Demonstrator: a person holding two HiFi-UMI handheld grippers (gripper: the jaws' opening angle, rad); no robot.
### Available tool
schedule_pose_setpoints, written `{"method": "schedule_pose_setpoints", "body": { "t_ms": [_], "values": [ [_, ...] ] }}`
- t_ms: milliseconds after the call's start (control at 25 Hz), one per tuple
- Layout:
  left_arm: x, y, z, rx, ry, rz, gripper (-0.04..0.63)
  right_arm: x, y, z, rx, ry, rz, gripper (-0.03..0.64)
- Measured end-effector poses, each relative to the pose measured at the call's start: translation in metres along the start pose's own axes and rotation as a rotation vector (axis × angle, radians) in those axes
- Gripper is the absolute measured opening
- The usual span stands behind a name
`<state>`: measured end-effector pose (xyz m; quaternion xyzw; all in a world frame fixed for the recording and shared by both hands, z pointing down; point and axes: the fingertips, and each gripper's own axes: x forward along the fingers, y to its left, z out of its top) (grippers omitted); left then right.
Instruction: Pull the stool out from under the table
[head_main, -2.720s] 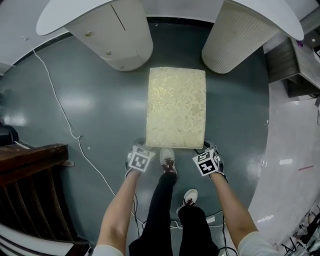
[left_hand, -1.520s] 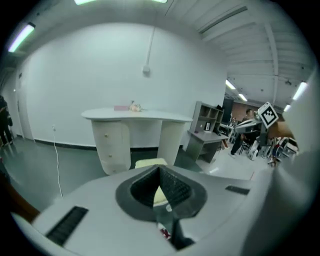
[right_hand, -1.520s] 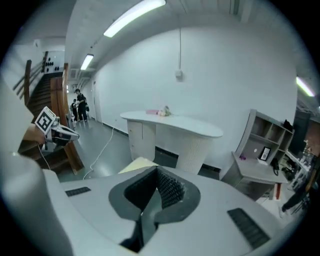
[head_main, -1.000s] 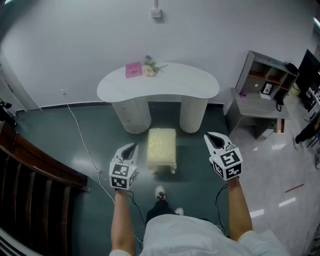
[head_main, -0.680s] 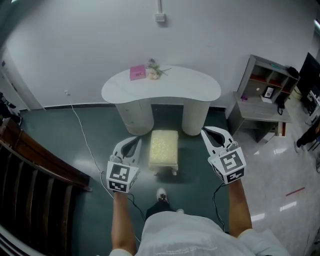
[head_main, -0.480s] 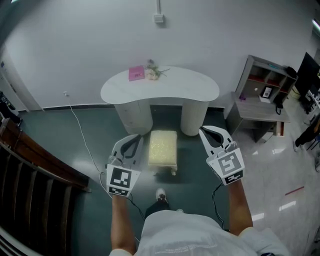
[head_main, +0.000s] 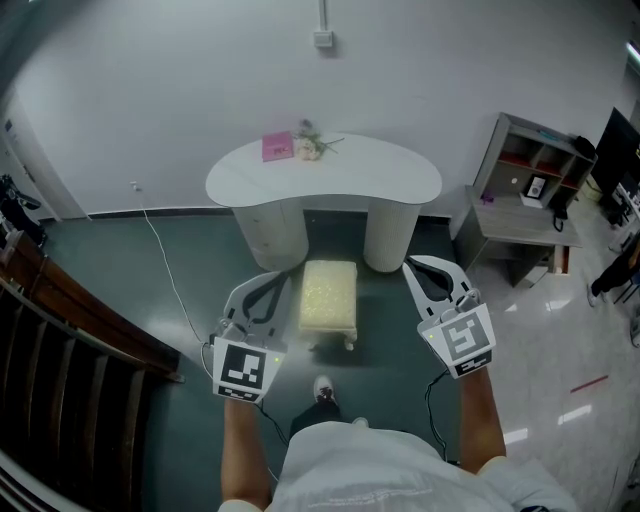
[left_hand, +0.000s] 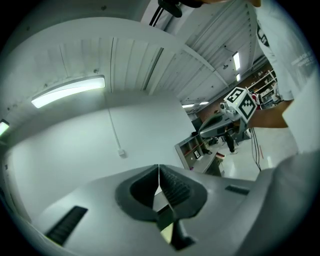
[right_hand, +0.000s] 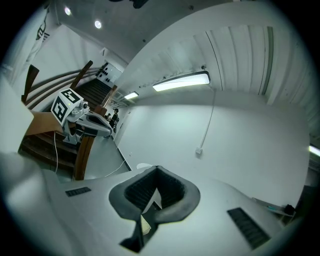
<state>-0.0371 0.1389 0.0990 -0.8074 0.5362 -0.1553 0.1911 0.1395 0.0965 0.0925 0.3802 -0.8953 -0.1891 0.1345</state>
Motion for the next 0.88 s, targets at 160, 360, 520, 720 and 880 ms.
{"method": "schedule_pose_setpoints", "body": {
  "t_ms": [160, 360, 520, 720, 880],
  "values": [
    [-0.001, -0.002, -0.004, -0.005, 0.019, 0.003, 0.020, -0.001, 0.002, -0.005, 0.009, 0.010, 0.004, 0.015],
    [0.000, -0.002, -0.013, -0.011, 0.035, 0.006, 0.020, 0.002, 0.003, -0.010, 0.016, 0.018, 0.001, 0.015],
    [0.001, -0.003, -0.017, -0.013, 0.041, 0.004, 0.020, 0.004, 0.005, -0.013, 0.014, 0.028, 0.007, 0.015],
    [0.003, -0.005, -0.017, -0.013, 0.046, -0.002, 0.020, 0.003, 0.006, -0.016, 0.010, 0.040, 0.011, 0.015],
    [0.006, -0.010, -0.020, -0.015, 0.051, -0.015, 0.020, 0.002, 0.004, -0.025, 0.007, 0.059, 0.009, 0.014]
  ]
}}
